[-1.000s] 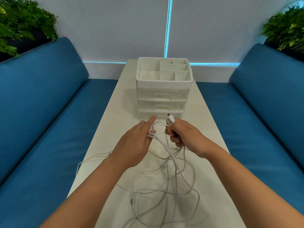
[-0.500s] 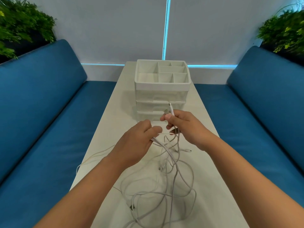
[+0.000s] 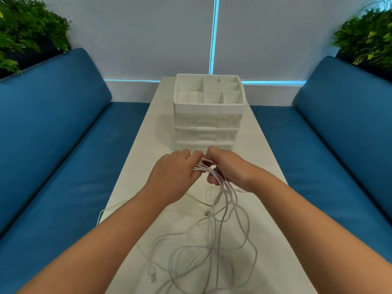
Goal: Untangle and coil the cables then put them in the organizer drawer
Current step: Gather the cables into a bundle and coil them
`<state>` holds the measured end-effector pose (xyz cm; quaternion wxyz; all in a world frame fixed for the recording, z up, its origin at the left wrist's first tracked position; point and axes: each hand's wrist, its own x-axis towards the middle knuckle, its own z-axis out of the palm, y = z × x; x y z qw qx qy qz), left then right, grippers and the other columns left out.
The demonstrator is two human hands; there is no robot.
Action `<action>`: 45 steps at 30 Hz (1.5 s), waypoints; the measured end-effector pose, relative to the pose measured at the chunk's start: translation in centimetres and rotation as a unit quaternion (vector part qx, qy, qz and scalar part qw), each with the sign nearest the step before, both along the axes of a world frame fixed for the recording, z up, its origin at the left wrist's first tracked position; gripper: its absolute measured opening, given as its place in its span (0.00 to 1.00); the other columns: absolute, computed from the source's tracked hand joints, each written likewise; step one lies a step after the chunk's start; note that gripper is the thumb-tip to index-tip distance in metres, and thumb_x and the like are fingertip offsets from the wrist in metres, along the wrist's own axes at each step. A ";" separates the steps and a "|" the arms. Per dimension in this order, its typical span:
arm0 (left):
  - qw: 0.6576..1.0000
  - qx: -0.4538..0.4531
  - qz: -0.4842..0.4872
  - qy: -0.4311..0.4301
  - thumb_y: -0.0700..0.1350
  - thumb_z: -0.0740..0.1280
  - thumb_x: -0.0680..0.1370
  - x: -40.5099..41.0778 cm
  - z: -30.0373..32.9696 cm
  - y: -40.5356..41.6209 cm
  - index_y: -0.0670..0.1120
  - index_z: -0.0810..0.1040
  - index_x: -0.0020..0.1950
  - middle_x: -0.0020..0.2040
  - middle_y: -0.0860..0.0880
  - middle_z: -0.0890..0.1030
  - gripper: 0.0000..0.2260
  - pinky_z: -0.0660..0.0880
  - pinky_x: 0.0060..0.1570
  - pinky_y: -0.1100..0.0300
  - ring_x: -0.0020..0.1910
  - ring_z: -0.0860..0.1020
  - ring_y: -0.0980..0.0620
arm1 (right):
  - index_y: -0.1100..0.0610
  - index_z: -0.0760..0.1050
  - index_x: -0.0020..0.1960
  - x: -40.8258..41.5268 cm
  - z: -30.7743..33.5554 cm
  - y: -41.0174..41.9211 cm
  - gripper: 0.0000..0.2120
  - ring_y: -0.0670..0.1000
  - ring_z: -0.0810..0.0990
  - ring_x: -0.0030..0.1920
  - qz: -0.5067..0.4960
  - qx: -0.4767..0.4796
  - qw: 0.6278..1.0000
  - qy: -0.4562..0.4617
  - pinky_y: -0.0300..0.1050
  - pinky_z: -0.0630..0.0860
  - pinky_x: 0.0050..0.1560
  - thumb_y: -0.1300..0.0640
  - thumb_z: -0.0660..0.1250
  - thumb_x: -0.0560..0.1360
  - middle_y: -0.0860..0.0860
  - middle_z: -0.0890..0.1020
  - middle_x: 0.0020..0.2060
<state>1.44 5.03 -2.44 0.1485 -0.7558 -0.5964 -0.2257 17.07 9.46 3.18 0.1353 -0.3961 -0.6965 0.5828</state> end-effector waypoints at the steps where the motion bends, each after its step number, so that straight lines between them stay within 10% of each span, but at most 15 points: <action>1: 1.000 -0.025 0.006 0.001 0.55 0.51 0.77 -0.1 0.0 -0.1 0.47 0.74 0.53 0.36 0.48 0.75 0.17 0.65 0.30 0.56 0.31 0.72 0.45 | 0.58 0.70 0.38 0.1 -0.1 0.0 0.14 0.45 0.70 0.27 0.016 0.013 1.000 -0.006 0.40 0.67 0.35 0.54 0.55 0.80 0.45 0.72 0.25; 8: 0.991 -0.127 0.041 -0.010 0.59 0.46 0.81 -0.4 0.6 -0.6 0.50 0.61 0.51 0.41 0.52 0.72 0.13 0.64 0.34 0.55 0.37 0.71 0.47 | 0.55 0.65 0.56 0.7 -1.7 -0.2 0.15 0.46 0.77 0.31 0.081 0.078 0.993 -0.033 0.47 0.79 0.41 0.44 0.59 0.80 0.50 0.71 0.34; 16: 0.982 -0.124 0.135 0.050 0.65 0.52 0.79 -1.9 0.0 -0.5 0.48 0.68 0.49 0.42 0.48 0.73 0.20 0.64 0.35 0.56 0.37 0.71 0.46 | 0.50 0.71 0.47 0.9 -3.6 -0.1 0.09 0.45 0.68 0.33 0.034 0.278 0.958 -0.057 0.42 0.66 0.36 0.47 0.58 0.81 0.47 0.72 0.33; 19: 0.997 -0.034 0.042 0.047 0.56 0.55 0.79 -2.0 -0.5 -0.3 0.42 0.80 0.51 0.54 0.42 0.80 0.21 0.73 0.38 0.51 0.43 0.78 0.42 | 0.51 0.74 0.46 0.6 -3.8 0.4 0.10 0.47 0.68 0.33 0.028 0.260 0.964 -0.045 0.44 0.67 0.37 0.48 0.59 0.81 0.50 0.72 0.33; 22: 0.996 -0.073 -0.040 -0.010 0.40 0.65 0.78 -1.2 0.4 -0.5 0.47 0.71 0.70 0.64 0.44 0.78 0.20 0.76 0.53 0.50 0.54 0.78 0.43 | 0.55 0.78 0.49 0.4 -3.6 0.6 0.13 0.51 0.79 0.39 0.028 0.246 0.968 -0.031 0.48 0.76 0.44 0.47 0.60 0.80 0.52 0.81 0.37; 30: 0.995 -0.100 0.015 -0.011 0.50 0.57 0.83 -1.7 2.9 0.4 0.51 0.72 0.54 0.46 0.53 0.81 0.07 0.72 0.39 0.54 0.39 0.76 0.47 | 0.58 0.73 0.44 1.7 -2.7 0.2 0.21 0.48 0.65 0.27 0.071 -0.038 0.994 0.070 0.46 0.76 0.37 0.39 0.59 0.76 0.49 0.65 0.28; 33: 0.990 -0.129 0.008 0.058 0.54 0.57 0.82 -2.5 3.3 0.7 0.54 0.74 0.54 0.46 0.56 0.81 0.08 0.68 0.37 0.57 0.37 0.71 0.52 | 0.55 0.73 0.39 2.1 -2.8 0.4 0.22 0.46 0.66 0.27 0.082 0.157 0.982 -0.060 0.40 0.68 0.33 0.39 0.55 0.80 0.46 0.69 0.27; 36: 0.987 -0.138 0.001 0.079 0.57 0.55 0.83 -2.8 3.5 0.5 0.54 0.72 0.52 0.44 0.57 0.77 0.10 0.65 0.36 0.57 0.37 0.70 0.52 | 0.53 0.69 0.36 2.2 -1.6 1.3 0.25 0.48 0.71 0.30 0.102 0.389 0.892 -0.208 0.46 0.68 0.36 0.35 0.51 0.79 0.49 0.73 0.28; 42: 0.989 -0.116 0.064 0.066 0.53 0.57 0.83 -5.0 5.6 0.8 0.50 0.73 0.54 0.47 0.52 0.75 0.09 0.66 0.37 0.56 0.41 0.71 0.50 | 0.55 0.74 0.37 2.4 -2.4 1.6 0.20 0.46 0.72 0.29 0.061 0.093 0.994 0.016 0.48 0.75 0.42 0.38 0.63 0.75 0.46 0.71 0.27; 45: 0.984 -0.133 0.068 0.093 0.52 0.57 0.83 -5.2 5.7 0.9 0.51 0.73 0.55 0.47 0.52 0.75 0.08 0.68 0.36 0.56 0.40 0.75 0.49 | 0.55 0.74 0.38 2.0 -3.9 1.6 0.21 0.45 0.71 0.30 0.071 0.231 0.963 -0.117 0.43 0.72 0.38 0.38 0.60 0.77 0.45 0.72 0.27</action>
